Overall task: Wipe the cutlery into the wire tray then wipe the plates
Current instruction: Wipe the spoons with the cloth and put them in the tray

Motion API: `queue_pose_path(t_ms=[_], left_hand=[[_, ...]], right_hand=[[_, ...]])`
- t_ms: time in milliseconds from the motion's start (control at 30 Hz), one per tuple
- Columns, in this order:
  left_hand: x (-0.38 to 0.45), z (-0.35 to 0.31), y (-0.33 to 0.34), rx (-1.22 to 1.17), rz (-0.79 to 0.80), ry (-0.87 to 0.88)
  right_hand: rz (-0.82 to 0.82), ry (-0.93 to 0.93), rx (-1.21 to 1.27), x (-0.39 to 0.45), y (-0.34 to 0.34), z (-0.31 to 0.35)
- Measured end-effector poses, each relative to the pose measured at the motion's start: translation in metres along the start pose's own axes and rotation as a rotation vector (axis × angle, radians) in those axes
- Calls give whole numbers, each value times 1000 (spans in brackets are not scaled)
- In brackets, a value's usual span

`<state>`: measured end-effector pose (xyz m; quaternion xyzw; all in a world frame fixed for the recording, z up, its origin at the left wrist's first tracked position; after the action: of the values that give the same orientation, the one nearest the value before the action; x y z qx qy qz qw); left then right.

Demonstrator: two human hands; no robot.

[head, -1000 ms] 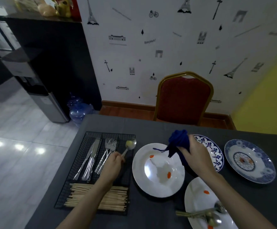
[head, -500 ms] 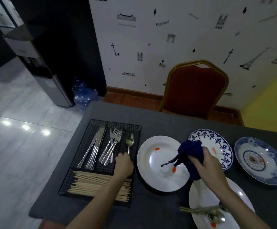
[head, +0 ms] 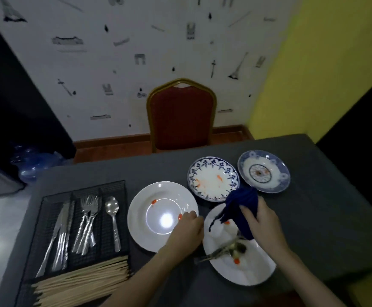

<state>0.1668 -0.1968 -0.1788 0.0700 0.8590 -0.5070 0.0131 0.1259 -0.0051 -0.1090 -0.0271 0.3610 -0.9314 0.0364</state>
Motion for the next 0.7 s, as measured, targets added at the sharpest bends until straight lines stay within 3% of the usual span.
queue_pose_path(t_ms=[133, 267, 700], left_hand=[[-1, -24, 45, 134, 187, 109], [1, -34, 64, 263, 268, 174], [12, -46, 77, 196, 197, 87]], right_hand=[[-96, 96, 8, -20, -36, -28], [-169, 176, -1, -43, -59, -52], [-230, 200, -78, -70, -82, -67]])
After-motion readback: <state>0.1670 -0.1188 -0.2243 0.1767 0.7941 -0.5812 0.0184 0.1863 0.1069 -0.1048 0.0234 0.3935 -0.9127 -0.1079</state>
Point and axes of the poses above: each hand's wrist, its own x-axis towards the middle knuckle, its own y-axis out of the palm, z = x × y, the point moved 7 cm from there along x, towards the middle knuckle, and after that the axes turned 1 degree about -z, right-handed, at the moved point
